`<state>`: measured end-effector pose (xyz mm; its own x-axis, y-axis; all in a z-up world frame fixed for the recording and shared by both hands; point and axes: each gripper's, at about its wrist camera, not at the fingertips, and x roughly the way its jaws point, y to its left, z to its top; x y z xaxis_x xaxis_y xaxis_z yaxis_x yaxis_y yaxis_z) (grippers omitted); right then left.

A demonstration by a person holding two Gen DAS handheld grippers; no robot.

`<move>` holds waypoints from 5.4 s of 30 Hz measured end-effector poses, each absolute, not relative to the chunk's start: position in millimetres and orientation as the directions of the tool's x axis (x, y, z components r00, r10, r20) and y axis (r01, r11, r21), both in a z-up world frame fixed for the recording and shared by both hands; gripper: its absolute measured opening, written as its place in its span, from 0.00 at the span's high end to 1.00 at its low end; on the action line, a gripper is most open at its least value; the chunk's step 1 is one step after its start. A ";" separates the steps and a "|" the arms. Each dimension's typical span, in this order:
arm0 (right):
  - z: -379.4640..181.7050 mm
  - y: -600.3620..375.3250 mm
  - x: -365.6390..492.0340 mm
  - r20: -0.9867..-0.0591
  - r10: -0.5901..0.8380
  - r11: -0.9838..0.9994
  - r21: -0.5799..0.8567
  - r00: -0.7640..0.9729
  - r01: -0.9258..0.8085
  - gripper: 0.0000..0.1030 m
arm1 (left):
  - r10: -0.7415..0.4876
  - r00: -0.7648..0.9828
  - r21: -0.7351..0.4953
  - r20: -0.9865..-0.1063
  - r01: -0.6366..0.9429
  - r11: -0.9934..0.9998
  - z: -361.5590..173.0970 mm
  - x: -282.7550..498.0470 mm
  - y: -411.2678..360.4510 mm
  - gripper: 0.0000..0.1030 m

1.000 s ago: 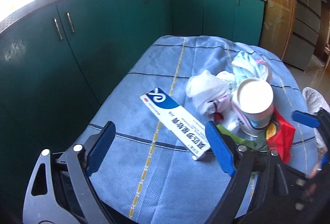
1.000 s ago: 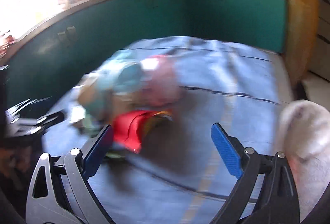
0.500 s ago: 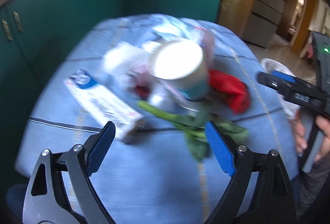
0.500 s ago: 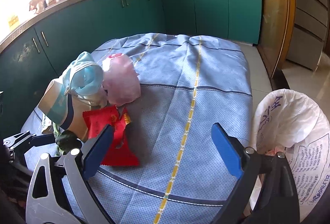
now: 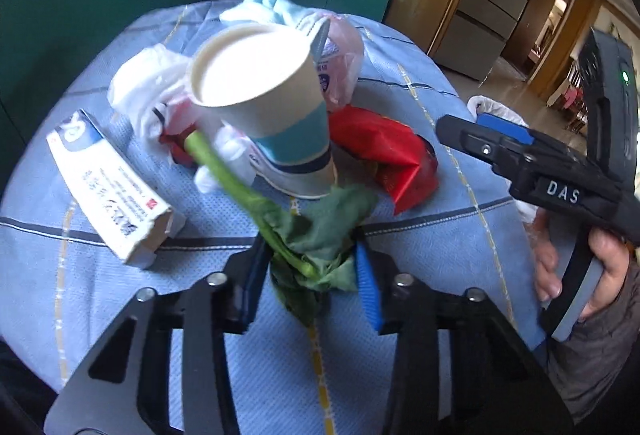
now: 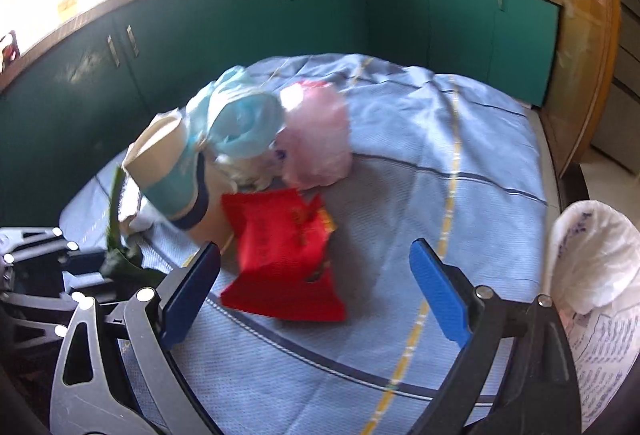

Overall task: Collect trash
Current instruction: 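Grasp the green vegetable stalk with the left gripper while the right grasps the red packet, then drop the red packet and vegetable stalk into the wastebasket with both grippers, then grasp the paper cup with the right gripper while the left grasps the medicine box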

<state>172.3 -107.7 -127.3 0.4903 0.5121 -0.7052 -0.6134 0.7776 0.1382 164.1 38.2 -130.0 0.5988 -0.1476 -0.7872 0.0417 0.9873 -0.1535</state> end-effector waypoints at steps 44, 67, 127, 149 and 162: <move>-87.4 -307.7 186.2 -0.528 -0.170 0.983 -0.028 0.832 0.183 0.48 | -0.061 0.759 -0.015 -0.649 0.067 0.998 -60.1 146.5 3.5 0.74; -100.7 -378.4 186.2 -0.588 -0.293 0.897 0.104 0.754 0.430 0.26 | -0.092 0.788 0.100 -0.608 0.191 0.976 -48.6 177.4 -103.2 0.74; -88.0 -95.3 158.8 -0.586 0.699 0.629 0.231 0.410 -0.743 0.66 | 0.253 0.583 -0.018 -0.772 -0.417 0.909 -100.9 159.0 155.2 0.16; -115.1 -172.8 196.3 -0.703 0.489 0.840 0.221 0.516 -0.495 0.63 | 0.147 0.607 0.079 -0.781 -0.136 0.987 -106.7 153.4 97.8 0.60; -120.9 -160.8 199.1 -0.684 0.466 0.850 0.168 0.561 -0.500 0.52 | 0.185 0.535 0.096 -0.825 -0.189 0.977 -133.5 161.6 107.7 0.40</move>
<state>199.1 -160.8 -120.9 0.5612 0.4657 -0.6842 -0.4999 0.8496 0.1682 161.6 107.7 -133.5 0.5345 0.1847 -0.8247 -0.1894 0.9772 0.0962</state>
